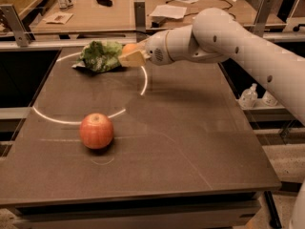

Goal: Move orange near green jalapeno chip bag

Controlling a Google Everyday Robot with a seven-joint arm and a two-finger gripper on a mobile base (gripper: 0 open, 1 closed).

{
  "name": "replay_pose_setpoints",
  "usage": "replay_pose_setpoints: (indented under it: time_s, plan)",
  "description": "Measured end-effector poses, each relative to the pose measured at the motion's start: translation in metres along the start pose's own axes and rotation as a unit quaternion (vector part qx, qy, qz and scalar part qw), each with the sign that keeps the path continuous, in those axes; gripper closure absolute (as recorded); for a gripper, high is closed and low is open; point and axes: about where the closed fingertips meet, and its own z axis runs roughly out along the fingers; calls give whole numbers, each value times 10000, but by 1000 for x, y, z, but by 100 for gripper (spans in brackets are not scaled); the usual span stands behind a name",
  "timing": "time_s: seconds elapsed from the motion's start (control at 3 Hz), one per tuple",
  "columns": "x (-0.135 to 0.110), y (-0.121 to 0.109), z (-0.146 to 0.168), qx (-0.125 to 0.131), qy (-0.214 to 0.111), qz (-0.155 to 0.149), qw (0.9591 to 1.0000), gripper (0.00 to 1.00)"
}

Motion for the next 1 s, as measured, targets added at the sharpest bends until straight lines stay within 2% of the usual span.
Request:
replay_pose_setpoints:
  time_s: [0.67,1.0]
  plan:
    - [21,-11,33,-104,141,53,9998,100]
    - [36,-13,50,-398,233,149,9988,82]
